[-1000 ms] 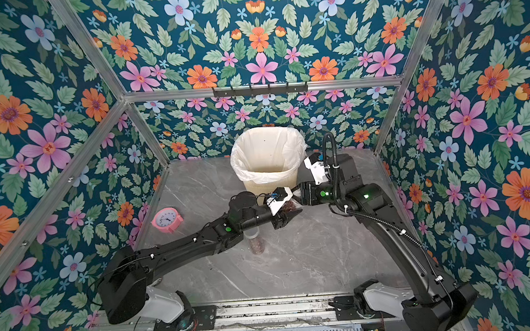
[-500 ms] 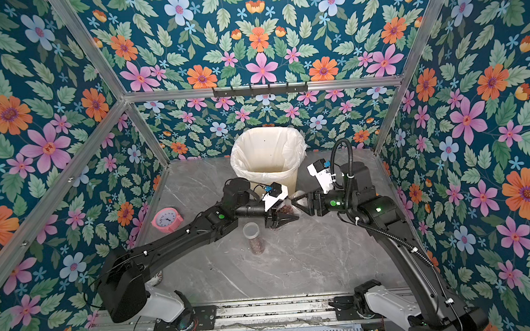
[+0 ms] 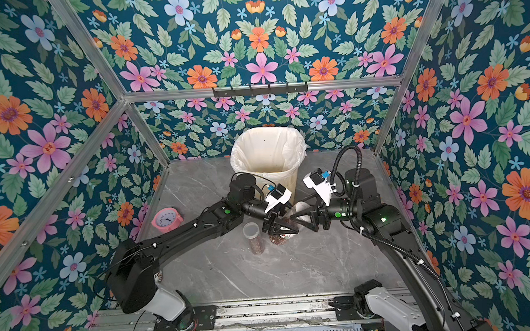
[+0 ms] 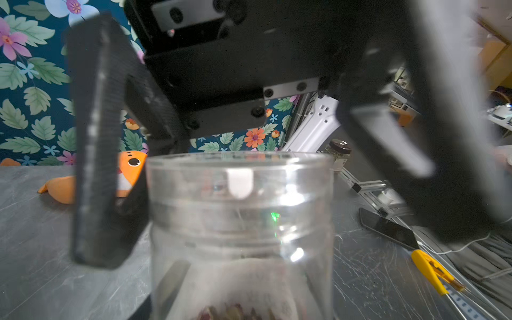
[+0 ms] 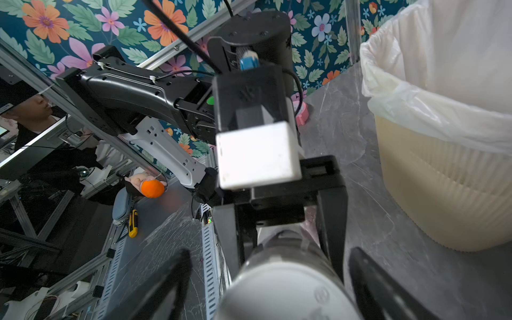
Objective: Empty the moldy dried flower tea in the jars
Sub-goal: Unscrew the lid from the jar.
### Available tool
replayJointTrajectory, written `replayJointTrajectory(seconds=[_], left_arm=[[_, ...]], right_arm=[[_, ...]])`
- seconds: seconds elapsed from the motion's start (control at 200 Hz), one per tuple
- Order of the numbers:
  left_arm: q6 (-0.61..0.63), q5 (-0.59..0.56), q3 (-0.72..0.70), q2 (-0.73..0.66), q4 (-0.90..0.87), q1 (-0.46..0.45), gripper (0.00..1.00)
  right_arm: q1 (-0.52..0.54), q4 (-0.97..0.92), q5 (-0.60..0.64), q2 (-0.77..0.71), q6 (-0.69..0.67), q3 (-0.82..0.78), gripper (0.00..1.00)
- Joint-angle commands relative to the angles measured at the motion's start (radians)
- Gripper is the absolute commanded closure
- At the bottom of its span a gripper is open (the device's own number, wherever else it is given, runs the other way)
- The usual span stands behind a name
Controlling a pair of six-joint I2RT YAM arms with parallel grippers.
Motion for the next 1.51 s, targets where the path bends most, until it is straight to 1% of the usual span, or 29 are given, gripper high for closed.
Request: replayJointTrajectory(seconds=[0.0,0.08,0.165,0.2,0.255,0.375,0.44,0.525,0.605,0.77,0.89,0.99,1.055,1.185,1.36,1.43,1.5], left_arm=[[0.03,-0.15,-0.026,-0.026,0.093,0.003,0.44],[0.027,-0.283,-0.064,-0.045,0.153,0.001,0.44],[0.028,-0.431,-0.1,-0.058,0.21,-0.002,0.44],[0.039,-0.483,-0.11,-0.06,0.22,-0.004,0.44],[0.057,-0.596,-0.121,-0.061,0.228,-0.012,0.44],[0.103,-0.77,-0.132,-0.053,0.23,-0.036,0.44],[0.12,-0.828,-0.139,-0.048,0.239,-0.049,0.44],[0.126,-0.866,-0.153,-0.049,0.259,-0.057,0.44],[0.121,-0.886,-0.159,-0.047,0.261,-0.058,0.44],[0.111,-0.925,-0.156,-0.046,0.235,-0.058,0.45],[0.106,-0.881,-0.152,-0.049,0.235,-0.056,0.45],[0.103,-0.779,-0.149,-0.059,0.232,-0.047,0.44],[0.089,-0.675,-0.152,-0.073,0.233,-0.029,0.45],[0.036,-0.459,-0.15,-0.092,0.242,0.017,0.45],[-0.026,-0.106,-0.086,-0.083,0.203,0.029,0.43],[-0.042,-0.006,-0.045,-0.065,0.147,0.029,0.43],[-0.046,0.054,-0.03,-0.059,0.112,0.029,0.44]], right_arm=[[-0.002,0.056,0.084,0.032,0.138,0.038,0.01],[-0.001,0.037,0.194,0.074,0.261,0.071,0.01],[-0.001,-0.011,0.309,0.114,0.32,0.096,0.02],[-0.001,-0.023,0.334,0.125,0.329,0.101,0.03],[-0.002,-0.023,0.375,0.135,0.36,0.103,0.05],[-0.003,-0.014,0.415,0.169,0.401,0.115,0.09],[-0.001,-0.02,0.427,0.198,0.411,0.126,0.14],[-0.001,-0.015,0.427,0.225,0.42,0.134,0.19],[-0.001,-0.012,0.425,0.242,0.429,0.144,0.3],[-0.001,-0.019,0.396,0.25,0.426,0.153,0.31],[-0.002,-0.007,0.344,0.249,0.421,0.133,0.31],[-0.002,0.014,0.285,0.232,0.389,0.109,0.31],[-0.003,0.023,0.238,0.213,0.356,0.096,0.32],[-0.009,0.039,0.104,0.182,0.292,0.083,0.32],[-0.011,0.085,-0.08,0.164,0.244,0.052,0.36],[-0.011,0.117,-0.147,0.15,0.235,0.033,0.36],[-0.011,0.163,-0.216,0.127,0.224,0.009,0.37]])
